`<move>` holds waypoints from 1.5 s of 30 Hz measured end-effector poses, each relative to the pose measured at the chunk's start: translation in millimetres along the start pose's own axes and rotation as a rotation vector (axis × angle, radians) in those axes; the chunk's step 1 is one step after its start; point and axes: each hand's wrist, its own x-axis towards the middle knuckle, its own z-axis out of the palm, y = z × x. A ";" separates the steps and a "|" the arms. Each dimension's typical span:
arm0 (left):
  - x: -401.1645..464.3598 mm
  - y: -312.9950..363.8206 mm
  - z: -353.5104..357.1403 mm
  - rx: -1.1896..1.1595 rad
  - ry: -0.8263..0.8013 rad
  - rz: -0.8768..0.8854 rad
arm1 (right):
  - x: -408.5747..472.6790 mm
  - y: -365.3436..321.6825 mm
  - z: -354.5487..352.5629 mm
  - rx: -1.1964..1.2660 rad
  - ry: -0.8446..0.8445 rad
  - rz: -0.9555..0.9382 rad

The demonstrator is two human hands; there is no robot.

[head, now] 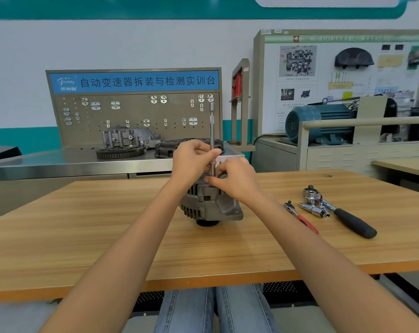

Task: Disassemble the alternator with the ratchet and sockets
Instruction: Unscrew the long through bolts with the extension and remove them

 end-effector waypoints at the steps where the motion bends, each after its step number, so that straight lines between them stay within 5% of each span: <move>1: 0.5 1.1 0.2 0.013 0.006 -0.002 | 0.0 -0.1 0.1 0.000 0.001 -0.002; 27: -8.4 -16.8 -1.7 -0.099 -0.080 0.042 | 1.1 3.1 1.5 0.019 0.005 -0.034; 38: -2.8 -17.7 3.7 -0.033 0.011 0.028 | 0.2 3.8 0.1 0.010 0.000 -0.055; 45: -8.0 -24.5 1.1 -0.101 -0.120 0.097 | -0.5 3.4 0.6 0.040 0.000 -0.055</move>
